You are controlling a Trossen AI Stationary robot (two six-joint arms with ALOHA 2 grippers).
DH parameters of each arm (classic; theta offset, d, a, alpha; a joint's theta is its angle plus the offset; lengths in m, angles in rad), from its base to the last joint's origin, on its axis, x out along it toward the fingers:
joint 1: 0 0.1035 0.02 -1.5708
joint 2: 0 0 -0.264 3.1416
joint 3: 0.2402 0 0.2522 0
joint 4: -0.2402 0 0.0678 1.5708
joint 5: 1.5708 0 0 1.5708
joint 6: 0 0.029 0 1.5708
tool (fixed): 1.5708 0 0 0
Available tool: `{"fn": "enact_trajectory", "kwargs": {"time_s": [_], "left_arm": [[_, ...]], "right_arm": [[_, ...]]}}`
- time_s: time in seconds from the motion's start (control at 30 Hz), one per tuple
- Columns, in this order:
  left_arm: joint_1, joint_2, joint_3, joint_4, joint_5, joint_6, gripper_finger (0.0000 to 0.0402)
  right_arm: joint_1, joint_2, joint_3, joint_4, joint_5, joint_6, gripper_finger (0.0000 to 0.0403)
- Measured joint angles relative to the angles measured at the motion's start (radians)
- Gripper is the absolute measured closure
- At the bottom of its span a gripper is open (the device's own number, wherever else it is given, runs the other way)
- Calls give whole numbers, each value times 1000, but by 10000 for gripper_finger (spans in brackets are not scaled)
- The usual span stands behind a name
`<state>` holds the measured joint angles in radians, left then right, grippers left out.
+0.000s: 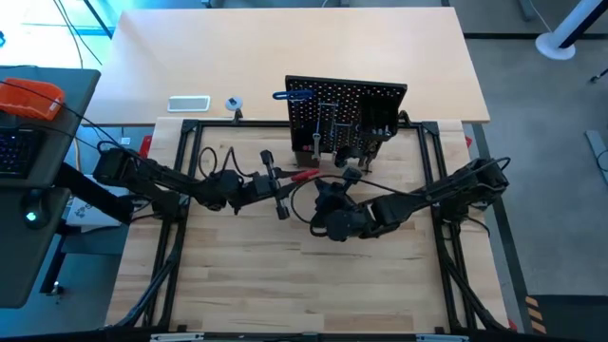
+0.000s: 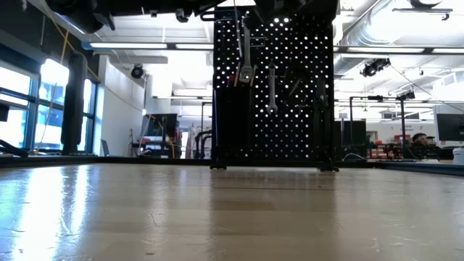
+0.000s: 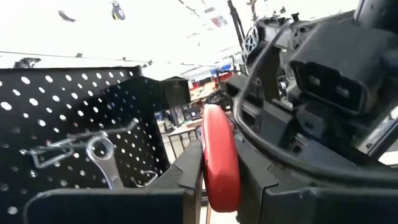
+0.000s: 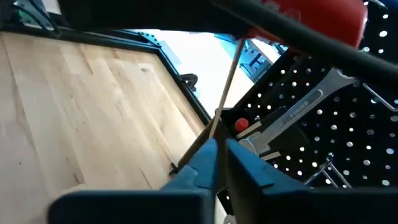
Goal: Hang tools onto peg board
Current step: Put the T-handle wrench on the pegboard
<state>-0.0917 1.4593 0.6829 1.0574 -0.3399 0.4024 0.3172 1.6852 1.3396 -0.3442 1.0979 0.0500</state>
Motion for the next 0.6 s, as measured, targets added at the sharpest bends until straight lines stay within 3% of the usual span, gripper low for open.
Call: {"fn": "enact_trajectory", "kwargs": {"time_s": [0.33,0.6], "left_arm": [[11,-25,0,-44,-30,54,356],[94,-28,-1,-73,-24,56,356]], "right_arm": [[10,-1,1,-78,8,74,266],[119,-2,1,-331,51,259,249]]}}
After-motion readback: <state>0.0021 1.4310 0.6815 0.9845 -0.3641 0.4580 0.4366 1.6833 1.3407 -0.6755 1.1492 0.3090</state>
